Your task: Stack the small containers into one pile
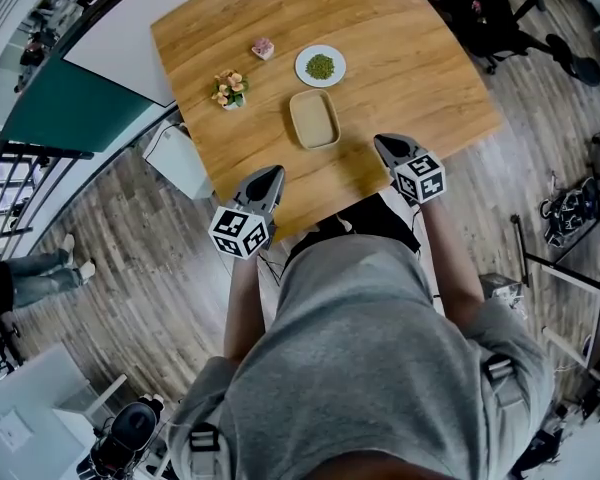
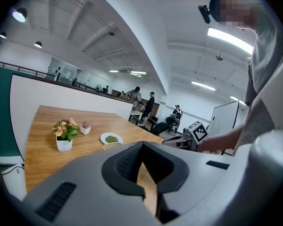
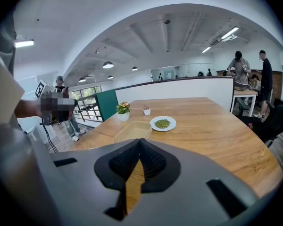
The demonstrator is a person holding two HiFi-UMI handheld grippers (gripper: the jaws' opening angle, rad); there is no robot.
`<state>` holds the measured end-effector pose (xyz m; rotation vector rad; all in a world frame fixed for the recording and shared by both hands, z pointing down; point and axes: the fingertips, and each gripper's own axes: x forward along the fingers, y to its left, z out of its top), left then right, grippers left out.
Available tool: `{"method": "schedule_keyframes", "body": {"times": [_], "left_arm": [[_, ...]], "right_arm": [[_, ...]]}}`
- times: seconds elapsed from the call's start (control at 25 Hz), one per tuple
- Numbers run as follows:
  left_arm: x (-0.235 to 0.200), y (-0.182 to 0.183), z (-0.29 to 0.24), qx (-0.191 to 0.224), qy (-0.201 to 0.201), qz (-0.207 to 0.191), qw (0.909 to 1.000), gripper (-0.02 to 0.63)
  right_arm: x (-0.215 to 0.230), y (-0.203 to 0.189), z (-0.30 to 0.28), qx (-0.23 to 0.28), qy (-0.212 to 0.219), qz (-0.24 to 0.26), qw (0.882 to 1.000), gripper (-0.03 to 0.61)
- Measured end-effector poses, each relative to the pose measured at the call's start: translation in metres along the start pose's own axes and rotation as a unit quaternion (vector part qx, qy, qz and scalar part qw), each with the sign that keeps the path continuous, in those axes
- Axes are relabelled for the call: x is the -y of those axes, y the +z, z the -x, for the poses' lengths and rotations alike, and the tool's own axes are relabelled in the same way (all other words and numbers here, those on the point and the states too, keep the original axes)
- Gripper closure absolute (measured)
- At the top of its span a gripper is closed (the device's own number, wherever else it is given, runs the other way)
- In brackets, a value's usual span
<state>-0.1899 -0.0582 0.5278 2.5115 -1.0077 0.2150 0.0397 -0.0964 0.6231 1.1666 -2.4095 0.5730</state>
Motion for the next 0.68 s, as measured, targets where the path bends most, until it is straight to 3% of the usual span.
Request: {"method": "schedule_keyframes", "body": {"times": [0.68], "left_arm": [[0.001, 0.003, -0.013, -0.011, 0.008, -0.005, 0.9999, 0.595]], "right_arm": [[0.016, -0.001, 0.003, 0.009, -0.007, -0.008, 1.000, 0.574]]}}
